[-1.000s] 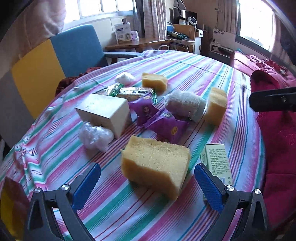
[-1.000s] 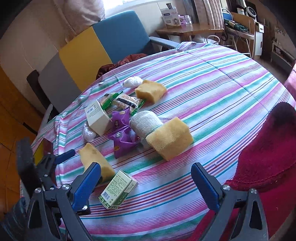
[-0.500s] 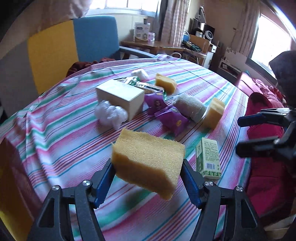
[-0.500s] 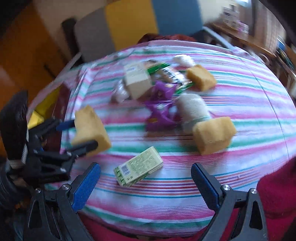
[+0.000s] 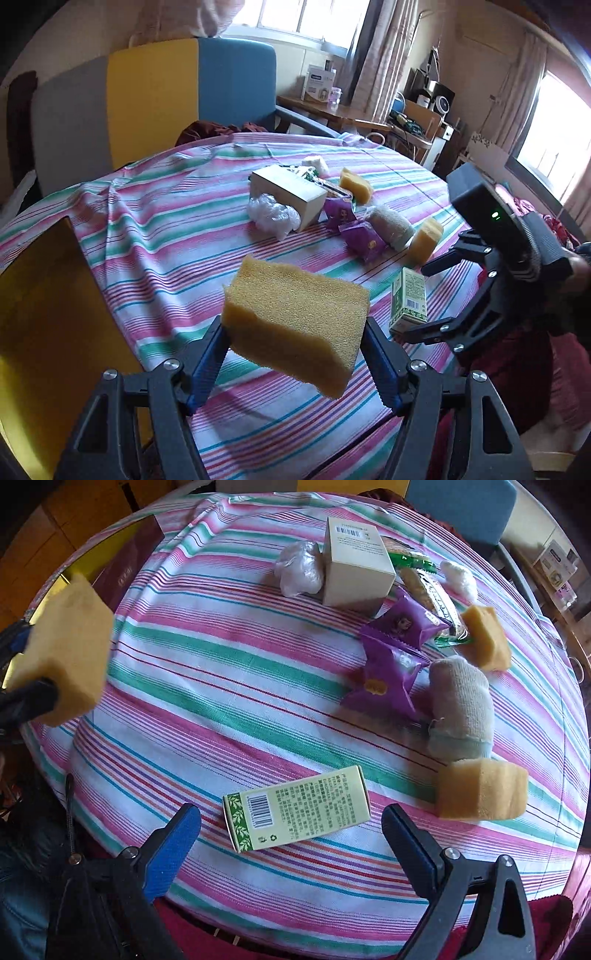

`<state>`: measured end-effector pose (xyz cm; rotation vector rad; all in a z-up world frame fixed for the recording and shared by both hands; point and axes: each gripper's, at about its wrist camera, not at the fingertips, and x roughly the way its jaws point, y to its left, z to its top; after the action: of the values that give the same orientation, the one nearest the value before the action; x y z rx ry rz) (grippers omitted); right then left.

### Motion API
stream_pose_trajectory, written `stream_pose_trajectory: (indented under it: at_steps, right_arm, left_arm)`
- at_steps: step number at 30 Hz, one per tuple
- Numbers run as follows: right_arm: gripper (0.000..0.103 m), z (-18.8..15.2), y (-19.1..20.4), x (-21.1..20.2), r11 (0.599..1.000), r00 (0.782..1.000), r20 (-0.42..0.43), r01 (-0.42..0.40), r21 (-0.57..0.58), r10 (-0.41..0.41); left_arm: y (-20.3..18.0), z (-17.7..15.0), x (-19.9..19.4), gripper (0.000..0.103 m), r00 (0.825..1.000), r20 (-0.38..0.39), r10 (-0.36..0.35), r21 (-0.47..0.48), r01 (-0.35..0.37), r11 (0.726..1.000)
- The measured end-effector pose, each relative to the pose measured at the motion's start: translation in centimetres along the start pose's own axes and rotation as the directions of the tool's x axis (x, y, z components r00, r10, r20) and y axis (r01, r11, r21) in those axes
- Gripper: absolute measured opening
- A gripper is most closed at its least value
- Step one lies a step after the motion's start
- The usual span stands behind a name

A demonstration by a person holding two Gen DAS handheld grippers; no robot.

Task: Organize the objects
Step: 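Grasp a yellow sponge with the left tool while the right grasps the green-white box, then carry the yellow sponge into the gold tray and open the left tool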

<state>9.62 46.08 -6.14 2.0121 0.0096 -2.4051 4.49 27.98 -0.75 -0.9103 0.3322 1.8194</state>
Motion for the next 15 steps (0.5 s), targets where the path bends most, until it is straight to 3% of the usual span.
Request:
stream_pose_trajectory:
  at_steps: [1,2,3,8,10,13,15]
  right_arm:
    - [0.097,0.0,0.1,0.1,1.0,1.0,-0.002,0.006,0.001,-0.006]
    - [0.082,0.0,0.1,0.2,1.0,1.0,-0.004,0.009,0.001,-0.009]
    - [0.077,0.0,0.2,0.3,1.0,1.0,-0.004,0.014,0.003,-0.014]
    - [0.076,-0.4,0.1,-0.1,0.999,0.999,0.037,0.022,0.032,-0.023]
    - [0.076,-0.6,-0.2,-0.2,0.998,0.999,0.046,0.019,0.055,-0.022]
    - [0.077,-0.8,-0.9,-0.3,0.995,0.998,0.062,0.01,0.096,-0.016]
    - [0.077,-0.9,-1.0,-0.4,0.994,0.997,0.069,0.01,0.107,-0.018]
  left_arm:
    - [0.2,-0.1,-0.4,0.072,1.0,0.008,0.002,-0.006,-0.002,1.0]
    - [0.5,-0.2,-1.0,0.071,1.0,0.017,0.004,-0.017,-0.003,1.0]
    - [0.8,-0.1,-1.3,0.071,1.0,0.023,0.006,-0.027,-0.005,1.0]
    - [4.2,-0.4,-4.5,0.071,0.997,0.059,0.058,-0.131,-0.05,0.99]
    - [6.6,-0.6,-6.0,0.071,0.991,0.062,0.12,-0.189,-0.107,0.976]
    - [11.7,-1.1,-8.3,0.072,0.971,0.049,0.232,-0.307,-0.207,0.929]
    - [15.8,-1.8,-9.6,0.072,0.945,0.015,0.328,-0.39,-0.297,0.872]
